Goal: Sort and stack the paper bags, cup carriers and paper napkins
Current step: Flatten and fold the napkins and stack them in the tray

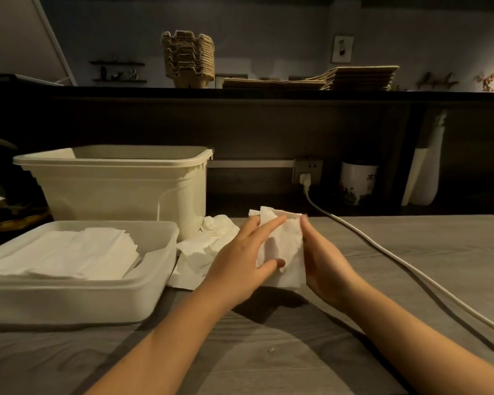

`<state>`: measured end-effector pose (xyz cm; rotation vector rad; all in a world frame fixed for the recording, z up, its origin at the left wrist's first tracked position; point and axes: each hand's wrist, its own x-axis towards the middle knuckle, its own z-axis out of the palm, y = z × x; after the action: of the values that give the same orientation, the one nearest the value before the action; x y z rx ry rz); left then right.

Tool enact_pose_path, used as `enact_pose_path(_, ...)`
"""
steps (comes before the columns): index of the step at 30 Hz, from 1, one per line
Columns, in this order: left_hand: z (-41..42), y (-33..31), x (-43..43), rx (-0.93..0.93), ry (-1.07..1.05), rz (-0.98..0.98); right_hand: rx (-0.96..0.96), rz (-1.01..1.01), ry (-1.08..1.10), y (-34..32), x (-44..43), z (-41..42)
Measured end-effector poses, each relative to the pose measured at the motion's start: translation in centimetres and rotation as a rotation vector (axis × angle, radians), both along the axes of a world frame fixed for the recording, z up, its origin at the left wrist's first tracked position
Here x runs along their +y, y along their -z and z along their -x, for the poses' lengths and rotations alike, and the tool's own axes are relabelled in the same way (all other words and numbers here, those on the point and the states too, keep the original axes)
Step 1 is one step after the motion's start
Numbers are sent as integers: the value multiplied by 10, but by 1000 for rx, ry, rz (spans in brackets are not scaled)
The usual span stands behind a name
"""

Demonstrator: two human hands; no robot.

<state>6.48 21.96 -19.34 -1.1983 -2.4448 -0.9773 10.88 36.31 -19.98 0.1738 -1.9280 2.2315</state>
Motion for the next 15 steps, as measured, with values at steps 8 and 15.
enact_pose_path(8,2,1,-2,-38,-37,19,16,-103,57,4,6,2)
enact_pose_path(15,1,1,-3,-86,-26,-26,-43,-204,142,0,6,2)
